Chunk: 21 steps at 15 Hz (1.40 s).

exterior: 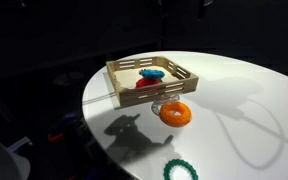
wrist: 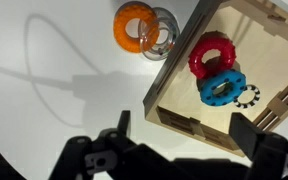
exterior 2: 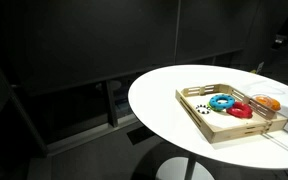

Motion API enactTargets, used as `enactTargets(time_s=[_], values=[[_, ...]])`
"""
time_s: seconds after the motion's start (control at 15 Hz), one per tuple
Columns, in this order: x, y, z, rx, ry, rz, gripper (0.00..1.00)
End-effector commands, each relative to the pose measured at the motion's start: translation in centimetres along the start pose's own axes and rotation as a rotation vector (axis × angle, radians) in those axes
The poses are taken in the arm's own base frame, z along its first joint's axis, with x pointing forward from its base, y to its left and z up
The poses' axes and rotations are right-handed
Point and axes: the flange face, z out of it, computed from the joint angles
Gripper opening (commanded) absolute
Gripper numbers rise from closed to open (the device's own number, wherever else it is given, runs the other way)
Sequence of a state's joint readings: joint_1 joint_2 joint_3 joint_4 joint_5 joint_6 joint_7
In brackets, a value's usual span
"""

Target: Pick up the clear ring and put it in the tray

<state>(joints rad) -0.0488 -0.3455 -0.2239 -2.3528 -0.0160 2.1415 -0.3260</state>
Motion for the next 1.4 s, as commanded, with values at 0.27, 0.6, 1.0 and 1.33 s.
enactTargets(time_s=[0.27,0.6,1.0,1.33], values=[[0.0,0.0,-0.2,0.0,0.002,0.0,1.0],[-0.4,1.0,1.5,-0.056,-0.067,0.009,1.0],[-1.8,2.7,6.8,-0.134,-0.171,0.023,1.0],[-2.7,2.9,11.9,-0.174,-0.199,0.034,1.0]])
